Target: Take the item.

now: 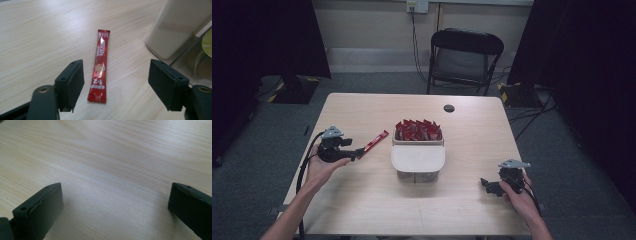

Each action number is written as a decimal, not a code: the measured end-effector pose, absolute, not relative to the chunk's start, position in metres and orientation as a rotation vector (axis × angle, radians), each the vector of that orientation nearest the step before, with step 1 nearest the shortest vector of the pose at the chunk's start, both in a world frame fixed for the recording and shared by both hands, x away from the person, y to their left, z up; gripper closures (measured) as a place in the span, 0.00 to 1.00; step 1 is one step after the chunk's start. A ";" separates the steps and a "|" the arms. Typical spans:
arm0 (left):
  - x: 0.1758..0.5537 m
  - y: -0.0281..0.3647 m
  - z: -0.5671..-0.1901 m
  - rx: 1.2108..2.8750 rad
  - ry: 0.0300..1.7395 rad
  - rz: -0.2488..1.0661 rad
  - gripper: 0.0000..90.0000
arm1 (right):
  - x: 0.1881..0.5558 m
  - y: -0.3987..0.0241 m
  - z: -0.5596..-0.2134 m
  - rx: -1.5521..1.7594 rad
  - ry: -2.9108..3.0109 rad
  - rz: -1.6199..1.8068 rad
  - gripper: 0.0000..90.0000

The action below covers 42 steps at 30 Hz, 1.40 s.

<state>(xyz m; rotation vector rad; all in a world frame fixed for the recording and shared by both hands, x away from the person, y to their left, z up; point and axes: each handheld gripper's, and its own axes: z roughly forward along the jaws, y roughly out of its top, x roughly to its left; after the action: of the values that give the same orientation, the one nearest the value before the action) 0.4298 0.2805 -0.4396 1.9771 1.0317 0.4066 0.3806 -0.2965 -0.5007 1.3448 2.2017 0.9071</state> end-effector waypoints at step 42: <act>0.372 0.322 -0.479 2.098 1.206 0.417 0.18 | 0.380 -0.296 -0.501 1.346 2.201 0.907 0.00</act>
<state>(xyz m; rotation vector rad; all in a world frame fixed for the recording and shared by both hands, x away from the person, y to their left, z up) 0.3717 0.3221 -0.4786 2.0976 1.2062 0.4173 0.3799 -0.2963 -0.5007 1.3463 2.2007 0.9066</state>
